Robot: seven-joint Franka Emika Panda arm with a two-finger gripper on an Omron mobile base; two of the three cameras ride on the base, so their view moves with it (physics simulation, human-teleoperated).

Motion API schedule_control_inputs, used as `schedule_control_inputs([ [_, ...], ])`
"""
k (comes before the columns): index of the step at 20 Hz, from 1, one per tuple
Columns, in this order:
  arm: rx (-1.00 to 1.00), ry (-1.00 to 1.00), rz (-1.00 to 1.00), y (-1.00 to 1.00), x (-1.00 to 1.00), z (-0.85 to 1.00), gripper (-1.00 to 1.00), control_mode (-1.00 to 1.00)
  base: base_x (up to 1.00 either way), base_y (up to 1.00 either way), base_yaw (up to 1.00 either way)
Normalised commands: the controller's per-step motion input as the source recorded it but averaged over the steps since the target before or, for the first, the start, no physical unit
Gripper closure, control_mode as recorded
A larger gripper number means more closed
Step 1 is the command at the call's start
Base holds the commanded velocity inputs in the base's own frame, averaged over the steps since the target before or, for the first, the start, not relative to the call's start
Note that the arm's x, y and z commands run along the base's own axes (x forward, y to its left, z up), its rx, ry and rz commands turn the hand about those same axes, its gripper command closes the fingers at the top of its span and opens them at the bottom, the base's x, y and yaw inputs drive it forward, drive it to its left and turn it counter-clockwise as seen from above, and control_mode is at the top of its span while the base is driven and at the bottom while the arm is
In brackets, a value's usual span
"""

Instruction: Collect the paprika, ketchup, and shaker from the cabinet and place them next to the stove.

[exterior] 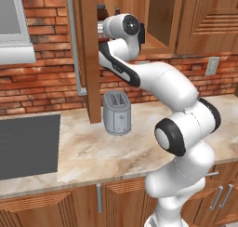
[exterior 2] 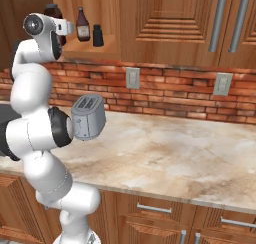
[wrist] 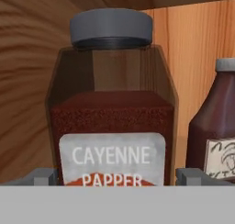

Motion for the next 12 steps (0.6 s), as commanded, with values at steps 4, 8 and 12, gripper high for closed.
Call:
schedule_control_inputs([
  [4, 0.0, 0.01, 0.0, 0.0, 0.21, 0.0, -1.0, -1.0, 0.0, 0.0, 0.0],
  [8, 0.0, 0.01, 0.0, 0.0, 0.17, 0.0, -1.0, -1.0, 0.0, 0.0, 0.0],
  [12, 0.0, 0.01, 0.0, 0.0, 0.07, 0.0, -1.0, -1.0, 0.0, 0.0, 0.0],
])
